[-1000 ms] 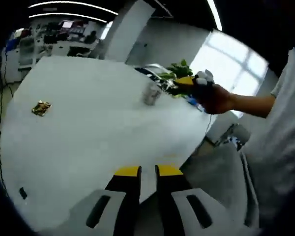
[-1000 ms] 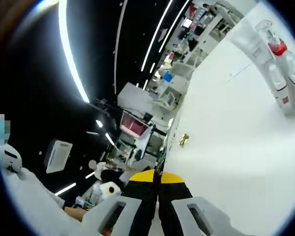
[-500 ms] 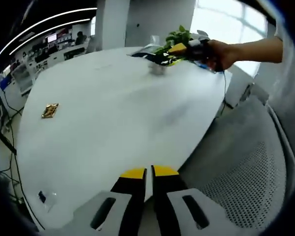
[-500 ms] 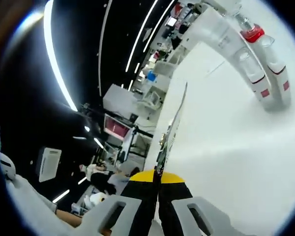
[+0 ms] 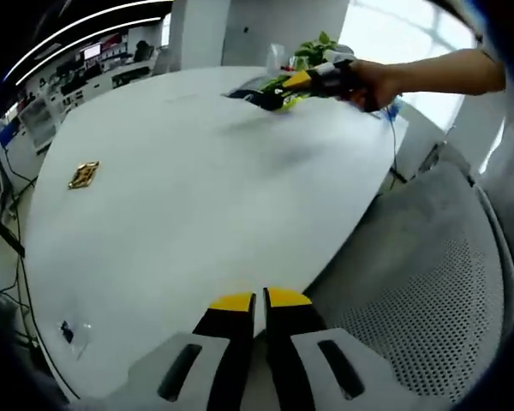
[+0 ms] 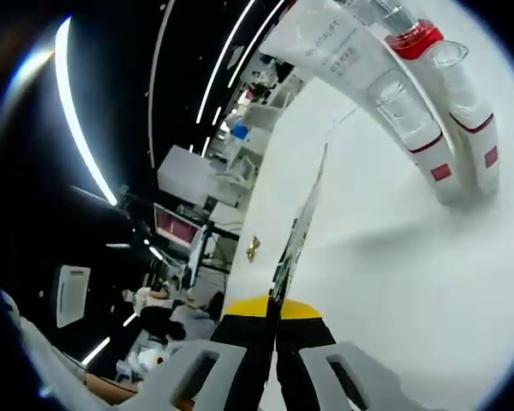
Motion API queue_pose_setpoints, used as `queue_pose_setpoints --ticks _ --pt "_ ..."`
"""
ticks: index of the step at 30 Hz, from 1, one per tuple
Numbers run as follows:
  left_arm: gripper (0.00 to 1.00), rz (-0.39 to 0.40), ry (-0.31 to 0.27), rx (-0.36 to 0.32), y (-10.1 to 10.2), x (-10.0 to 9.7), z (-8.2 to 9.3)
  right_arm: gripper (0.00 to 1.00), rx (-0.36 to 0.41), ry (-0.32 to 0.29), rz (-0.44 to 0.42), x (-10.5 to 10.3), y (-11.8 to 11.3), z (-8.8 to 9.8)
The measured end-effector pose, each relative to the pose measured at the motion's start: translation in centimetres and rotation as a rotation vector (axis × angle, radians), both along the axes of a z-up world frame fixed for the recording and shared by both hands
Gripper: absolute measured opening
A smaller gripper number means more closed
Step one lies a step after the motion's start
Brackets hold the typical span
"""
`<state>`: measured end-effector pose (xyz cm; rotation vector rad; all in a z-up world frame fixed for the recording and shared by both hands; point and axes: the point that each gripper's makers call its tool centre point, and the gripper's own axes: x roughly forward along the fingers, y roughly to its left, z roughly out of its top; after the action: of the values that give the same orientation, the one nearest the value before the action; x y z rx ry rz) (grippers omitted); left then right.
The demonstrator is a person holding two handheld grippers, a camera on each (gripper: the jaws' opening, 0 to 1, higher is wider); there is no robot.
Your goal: Arrange the skincare products in the storage area until every visible bottle or jar stands upright without overlapping.
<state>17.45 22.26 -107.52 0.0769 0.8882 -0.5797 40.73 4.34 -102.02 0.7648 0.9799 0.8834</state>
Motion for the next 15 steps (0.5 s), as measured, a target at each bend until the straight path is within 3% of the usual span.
queue_pose_setpoints --ticks 15 --pt "0.00 0.029 -0.002 -0.034 0.0 0.2 0.3 0.00 -0.124 0.018 -0.017 3.3 -0.3 -3.6"
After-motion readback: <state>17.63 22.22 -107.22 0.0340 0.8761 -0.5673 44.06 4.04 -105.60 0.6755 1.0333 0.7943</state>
